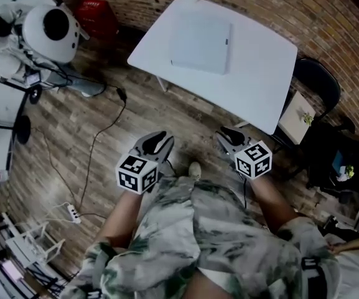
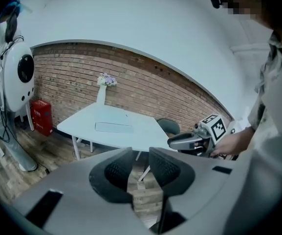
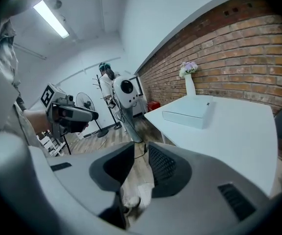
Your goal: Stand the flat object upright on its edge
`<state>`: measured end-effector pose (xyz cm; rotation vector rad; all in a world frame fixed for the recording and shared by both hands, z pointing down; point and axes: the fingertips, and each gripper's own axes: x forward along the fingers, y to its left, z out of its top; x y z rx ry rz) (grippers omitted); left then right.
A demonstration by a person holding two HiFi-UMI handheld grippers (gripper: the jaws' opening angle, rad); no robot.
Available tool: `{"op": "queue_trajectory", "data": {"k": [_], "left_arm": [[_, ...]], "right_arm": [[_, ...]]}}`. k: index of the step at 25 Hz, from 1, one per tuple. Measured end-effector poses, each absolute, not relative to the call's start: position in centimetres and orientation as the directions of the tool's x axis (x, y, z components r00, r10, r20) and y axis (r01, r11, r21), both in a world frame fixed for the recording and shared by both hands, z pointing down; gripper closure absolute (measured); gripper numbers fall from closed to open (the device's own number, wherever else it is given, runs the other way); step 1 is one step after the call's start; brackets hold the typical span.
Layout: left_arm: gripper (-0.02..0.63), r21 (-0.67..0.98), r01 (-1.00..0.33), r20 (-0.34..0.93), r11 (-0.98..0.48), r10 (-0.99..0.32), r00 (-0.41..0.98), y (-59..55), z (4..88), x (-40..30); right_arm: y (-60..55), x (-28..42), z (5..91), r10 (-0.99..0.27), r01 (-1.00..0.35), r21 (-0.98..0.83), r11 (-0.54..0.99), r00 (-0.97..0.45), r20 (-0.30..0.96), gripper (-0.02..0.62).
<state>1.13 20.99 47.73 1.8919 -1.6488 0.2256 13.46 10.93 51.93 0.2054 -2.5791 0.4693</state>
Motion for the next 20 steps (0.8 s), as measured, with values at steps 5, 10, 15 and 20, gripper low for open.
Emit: {"op": "queue_trajectory", "data": {"k": [5, 10, 15, 20], "left_arm": [[0.491, 0.333, -0.941, 0.498, -0.064, -0.835, 0.233, 17.6, 48.4, -1.7], [0.491, 0.346, -0.931, 0.480, -0.114, -0.832, 0.280, 12.9, 48.8, -5.6], [0.491, 0.359, -0.917, 0.471, -0.171, -0.816, 0.337, 8.1, 48.6, -11.2], [0.491, 0.363, -0.900, 0.476, -0.243, -0.781, 0.403, 3.6, 48.6, -15.9]], "right_arm": [[7.8, 11.8, 52.3, -0.092, -0.271, -0.288, 0.918, -0.854, 0.511, 0.480], [3.8, 9.4, 52.5, -0.159, -0.345, -0.283, 0.895, -0.839, 0.521, 0.477], [-0.5, 5.4, 52.1, -0.230, -0.422, -0.269, 0.866, -0.813, 0.534, 0.475], [-4.4, 2.1, 52.1, -0.303, -0.512, -0.264, 0.818, -0.773, 0.558, 0.468]]}}
